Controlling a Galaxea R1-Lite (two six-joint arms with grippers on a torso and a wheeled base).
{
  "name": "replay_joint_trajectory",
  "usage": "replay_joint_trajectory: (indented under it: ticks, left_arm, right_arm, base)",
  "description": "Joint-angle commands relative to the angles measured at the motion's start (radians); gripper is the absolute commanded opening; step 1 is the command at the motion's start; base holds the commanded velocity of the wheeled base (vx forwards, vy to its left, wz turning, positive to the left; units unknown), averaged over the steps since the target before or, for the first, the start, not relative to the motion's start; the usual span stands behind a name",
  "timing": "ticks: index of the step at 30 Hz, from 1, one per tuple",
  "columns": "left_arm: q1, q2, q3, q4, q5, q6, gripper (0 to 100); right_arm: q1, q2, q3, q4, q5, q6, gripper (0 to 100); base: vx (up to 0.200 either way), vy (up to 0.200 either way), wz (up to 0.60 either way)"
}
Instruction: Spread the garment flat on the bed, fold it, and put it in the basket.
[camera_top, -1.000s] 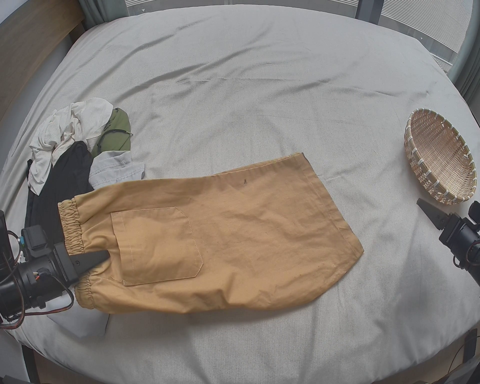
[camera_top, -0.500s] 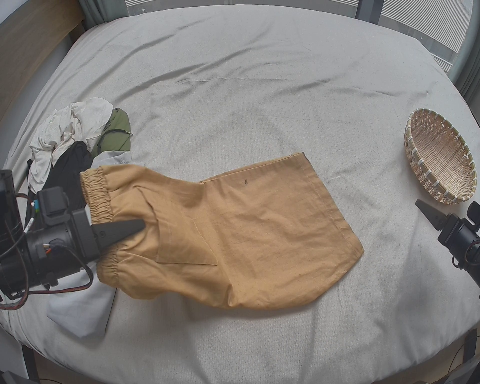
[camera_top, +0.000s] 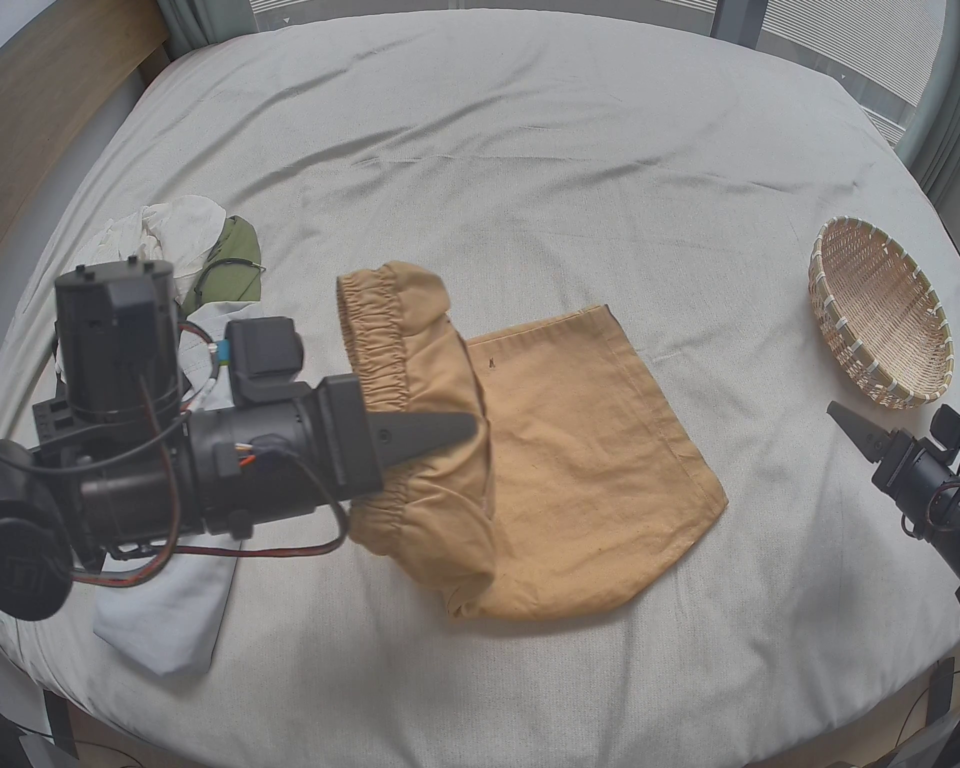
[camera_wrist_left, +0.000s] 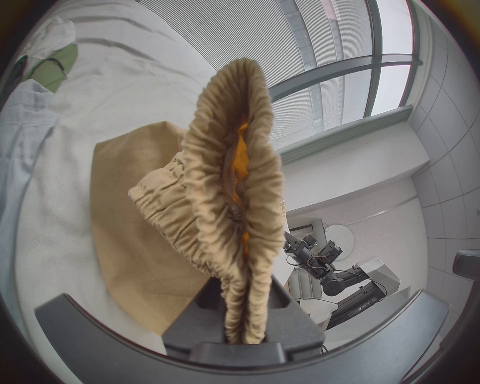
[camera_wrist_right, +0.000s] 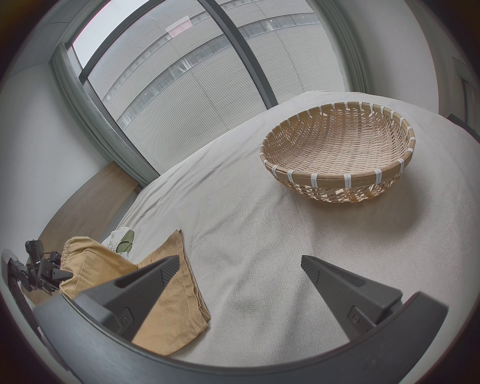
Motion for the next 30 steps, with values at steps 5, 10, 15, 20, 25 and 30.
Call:
replay_joint_trajectory:
  ticks: [5, 10, 15, 20, 25, 30]
  left_arm:
    - [-0.082, 0.158, -0.105, -0.038, 0.007, -0.004, 0]
    - [-0.107, 0.198, -0.161, -0.038, 0.007, -0.005, 0]
    - [-0.13, 0.27, -0.227, -0.034, 0.01, -0.007, 0]
    - [-0.137, 0.298, -0.246, -0.037, 0.015, -0.007, 0]
    - [-0.139, 0.332, -0.273, -0.035, 0.024, -0.005, 0]
    - [-0.144, 0.339, -0.289, -0.038, 0.056, -0.005, 100]
  right_arm:
    - [0.008, 0.011, -0.001, 0.0, 0.0, -0.001, 100]
    - [0.006, 0.01, -0.003, -0.002, 0.0, -0.001, 100]
    - [0.008, 0.01, -0.001, 0.0, 0.0, 0.0, 100]
    - [0.008, 0.011, -0.001, 0.0, 0.0, 0.0, 100]
    - [0.009, 0.01, 0.003, 0.0, 0.0, 0.002, 100]
    - [0.009, 0.011, 0.006, 0.0, 0.0, 0.005, 100]
  base:
    - [0.0, 0.0, 0.0]
    - [0.0, 0.0, 0.0]
    - [0.0, 0.0, 0.0]
    - [0.0, 0.0, 0.0]
    - [0.0, 0.0, 0.0]
    - [0.0, 0.0, 0.0]
